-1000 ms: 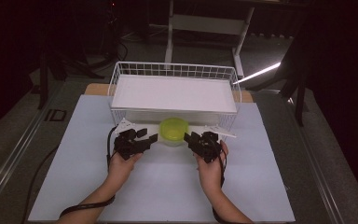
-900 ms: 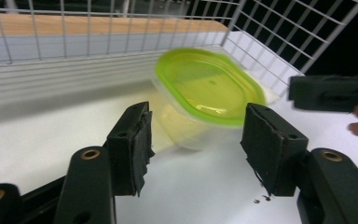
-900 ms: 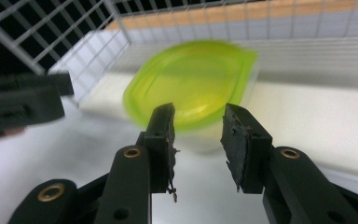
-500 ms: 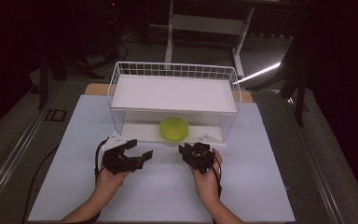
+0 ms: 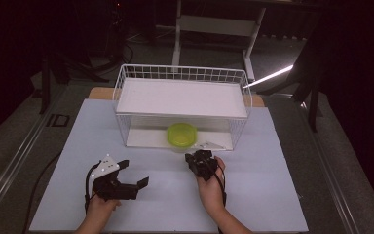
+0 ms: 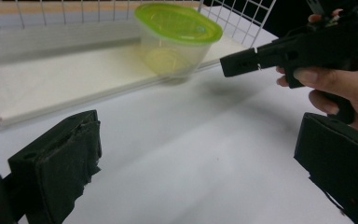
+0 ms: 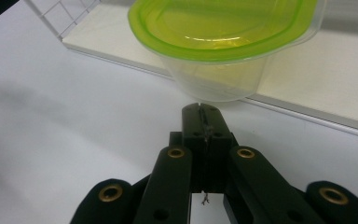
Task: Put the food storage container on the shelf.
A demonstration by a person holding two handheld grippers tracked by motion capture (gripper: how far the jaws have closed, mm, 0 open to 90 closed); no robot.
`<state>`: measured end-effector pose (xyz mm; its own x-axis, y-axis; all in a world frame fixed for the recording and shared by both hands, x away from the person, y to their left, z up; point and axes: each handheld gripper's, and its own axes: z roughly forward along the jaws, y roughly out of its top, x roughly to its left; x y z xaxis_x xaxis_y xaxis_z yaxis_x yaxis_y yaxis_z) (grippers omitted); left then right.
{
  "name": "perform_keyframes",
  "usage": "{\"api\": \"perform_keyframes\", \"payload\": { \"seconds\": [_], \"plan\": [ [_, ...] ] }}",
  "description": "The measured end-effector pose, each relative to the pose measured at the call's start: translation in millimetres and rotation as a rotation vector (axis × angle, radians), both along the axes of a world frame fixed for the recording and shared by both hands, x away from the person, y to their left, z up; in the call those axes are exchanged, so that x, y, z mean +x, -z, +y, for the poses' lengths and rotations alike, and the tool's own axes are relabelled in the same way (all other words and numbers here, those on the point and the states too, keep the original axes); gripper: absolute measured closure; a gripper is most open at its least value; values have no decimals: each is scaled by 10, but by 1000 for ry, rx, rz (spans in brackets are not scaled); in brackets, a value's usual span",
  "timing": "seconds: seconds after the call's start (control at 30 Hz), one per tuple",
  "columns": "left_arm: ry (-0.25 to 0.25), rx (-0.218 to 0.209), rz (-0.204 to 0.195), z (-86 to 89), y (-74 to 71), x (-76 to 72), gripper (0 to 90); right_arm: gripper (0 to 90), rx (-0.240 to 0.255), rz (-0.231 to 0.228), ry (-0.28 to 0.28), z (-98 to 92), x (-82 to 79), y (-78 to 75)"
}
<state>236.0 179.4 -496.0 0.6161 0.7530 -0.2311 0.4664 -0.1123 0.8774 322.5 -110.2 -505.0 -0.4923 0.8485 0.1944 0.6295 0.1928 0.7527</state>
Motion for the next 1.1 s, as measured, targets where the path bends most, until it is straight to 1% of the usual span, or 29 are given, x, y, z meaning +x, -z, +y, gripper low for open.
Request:
{"api": "perform_keyframes", "payload": {
  "seconds": [0.17,0.27,0.3,0.5,0.57,0.67,0.73,0.87,1.1],
  "plan": [
    [-1,0,-22,8,5,-40,14,899,8,2,24,35,85,56],
    [5,10,-31,9,5,-45,14,899,28,9,32,40,133,62],
    [4,11,-32,9,7,-40,14,899,31,4,33,46,150,58],
    [-2,20,-40,2,13,-30,15,899,30,2,37,124,224,66],
    [3,28,-46,0,13,-36,14,898,23,-12,37,169,265,62],
    [5,30,-45,4,19,-37,14,899,33,-8,42,188,316,56],
    [1,17,-39,9,26,-34,15,898,31,-12,49,198,350,57],
    [4,22,-39,17,31,-49,14,898,49,2,72,218,422,74],
    [0,18,-50,36,14,-69,15,897,42,1,79,277,529,70]
  ]
}}
